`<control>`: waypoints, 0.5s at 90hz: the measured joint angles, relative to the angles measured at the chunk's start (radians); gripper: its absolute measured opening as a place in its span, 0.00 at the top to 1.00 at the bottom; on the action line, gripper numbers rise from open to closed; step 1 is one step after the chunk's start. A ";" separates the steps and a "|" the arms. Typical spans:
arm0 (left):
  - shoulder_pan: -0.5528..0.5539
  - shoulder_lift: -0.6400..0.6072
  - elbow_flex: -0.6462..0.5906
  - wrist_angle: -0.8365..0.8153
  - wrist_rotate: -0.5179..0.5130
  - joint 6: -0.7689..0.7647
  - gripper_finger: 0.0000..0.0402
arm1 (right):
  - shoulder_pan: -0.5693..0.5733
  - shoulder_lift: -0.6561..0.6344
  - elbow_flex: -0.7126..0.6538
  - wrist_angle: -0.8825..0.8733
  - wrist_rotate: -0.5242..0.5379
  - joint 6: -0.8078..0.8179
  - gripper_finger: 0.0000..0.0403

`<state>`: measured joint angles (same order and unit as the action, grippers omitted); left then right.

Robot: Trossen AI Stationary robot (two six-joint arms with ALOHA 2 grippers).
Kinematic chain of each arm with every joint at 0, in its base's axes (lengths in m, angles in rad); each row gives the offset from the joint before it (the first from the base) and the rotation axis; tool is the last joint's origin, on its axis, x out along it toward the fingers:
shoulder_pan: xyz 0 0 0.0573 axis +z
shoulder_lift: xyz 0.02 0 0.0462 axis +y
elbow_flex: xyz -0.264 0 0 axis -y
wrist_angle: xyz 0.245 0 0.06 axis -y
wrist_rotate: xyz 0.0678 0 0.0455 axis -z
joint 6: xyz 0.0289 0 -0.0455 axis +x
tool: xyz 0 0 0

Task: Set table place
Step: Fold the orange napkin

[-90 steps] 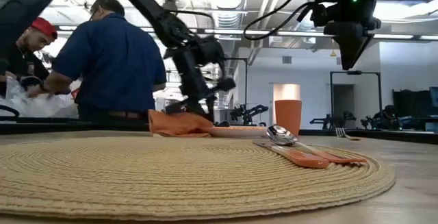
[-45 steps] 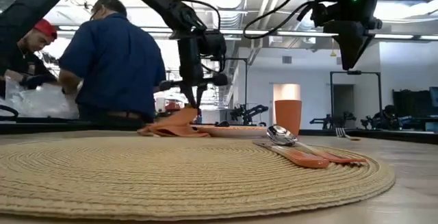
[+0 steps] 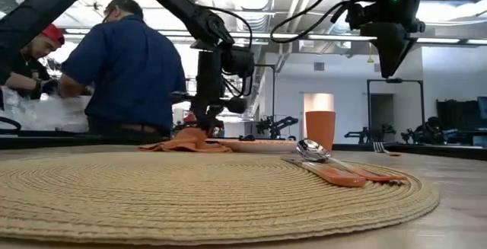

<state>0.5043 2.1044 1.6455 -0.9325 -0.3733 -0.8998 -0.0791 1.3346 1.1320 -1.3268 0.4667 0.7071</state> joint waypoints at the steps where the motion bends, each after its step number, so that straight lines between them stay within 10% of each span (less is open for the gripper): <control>1: -0.001 0.000 0.000 0.005 0.000 0.003 1.00 | 0.000 0.000 0.000 0.000 0.000 0.000 0.77; 45: -0.026 0.005 0.001 0.112 0.079 0.417 0.90 | 0.000 0.000 0.000 0.022 -0.047 -0.003 0.77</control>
<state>0.4782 2.1090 1.6463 -0.8207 -0.2941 -0.4830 -0.0788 1.3346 1.1320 -1.3052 0.4198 0.7040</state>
